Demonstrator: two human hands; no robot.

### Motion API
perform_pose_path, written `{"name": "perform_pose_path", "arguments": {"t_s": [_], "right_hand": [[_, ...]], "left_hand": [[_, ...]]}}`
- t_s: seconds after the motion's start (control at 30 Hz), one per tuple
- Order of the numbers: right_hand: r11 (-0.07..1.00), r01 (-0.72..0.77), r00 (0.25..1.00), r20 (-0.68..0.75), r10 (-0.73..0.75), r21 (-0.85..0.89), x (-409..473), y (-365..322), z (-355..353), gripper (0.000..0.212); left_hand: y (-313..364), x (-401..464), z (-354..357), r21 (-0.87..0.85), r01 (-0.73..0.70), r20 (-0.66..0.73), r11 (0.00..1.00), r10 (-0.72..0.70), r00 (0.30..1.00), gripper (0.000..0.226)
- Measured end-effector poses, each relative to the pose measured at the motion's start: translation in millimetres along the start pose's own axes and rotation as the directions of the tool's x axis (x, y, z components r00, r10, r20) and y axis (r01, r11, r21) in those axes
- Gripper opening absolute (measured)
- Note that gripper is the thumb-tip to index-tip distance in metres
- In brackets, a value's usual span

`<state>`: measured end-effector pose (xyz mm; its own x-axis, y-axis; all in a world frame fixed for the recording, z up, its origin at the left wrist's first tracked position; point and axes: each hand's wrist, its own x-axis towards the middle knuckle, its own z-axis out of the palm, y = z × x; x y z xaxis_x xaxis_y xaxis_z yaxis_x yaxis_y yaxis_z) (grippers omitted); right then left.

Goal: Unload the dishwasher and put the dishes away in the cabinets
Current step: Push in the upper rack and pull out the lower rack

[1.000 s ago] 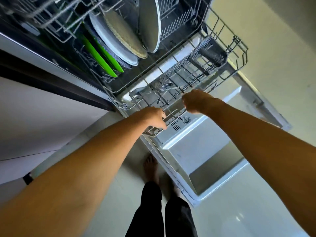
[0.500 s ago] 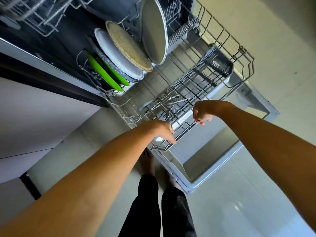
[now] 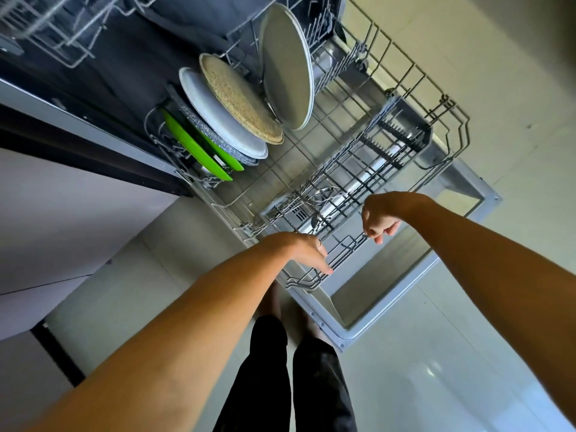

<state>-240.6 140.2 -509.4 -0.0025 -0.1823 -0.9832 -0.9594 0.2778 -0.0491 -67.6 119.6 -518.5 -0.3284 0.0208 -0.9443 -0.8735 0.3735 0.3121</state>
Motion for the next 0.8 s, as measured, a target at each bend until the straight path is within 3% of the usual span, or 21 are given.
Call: {"name": "perform_pose_path", "arguments": {"t_s": [0.13,0.27,0.4,0.53,0.8], "right_hand": [[0.998,-0.014,0.996,-0.091,0.020,0.068,-3,-6,-1,0.029],[1.000,0.014,0.959,-0.284,-0.018,-0.016,-4,-25,-11,0.043],[0.991,0.132,0.909,-0.396,-0.126,-0.014,-19,-59,-31,0.040],[0.980,0.169,0.898,-0.393,-0.197,-0.103,-40,-94,-40,0.037],[0.932,0.259,0.876,-0.345,-0.337,-0.253,-97,-191,-36,0.043]], "left_hand": [[0,-2,-4,-0.020,-0.022,0.015,1.000,0.023,1.000,0.065],[-4,-6,-5,-0.161,-0.050,0.040,0.986,0.057,0.998,0.060],[-10,-23,-7,-0.177,-0.078,-0.105,0.981,0.060,0.993,0.055],[-32,-57,-15,-0.148,-0.033,-0.251,0.988,-0.005,0.968,0.033],[-100,-149,-2,-0.301,0.021,-0.417,0.953,-0.151,0.896,0.036]]}}
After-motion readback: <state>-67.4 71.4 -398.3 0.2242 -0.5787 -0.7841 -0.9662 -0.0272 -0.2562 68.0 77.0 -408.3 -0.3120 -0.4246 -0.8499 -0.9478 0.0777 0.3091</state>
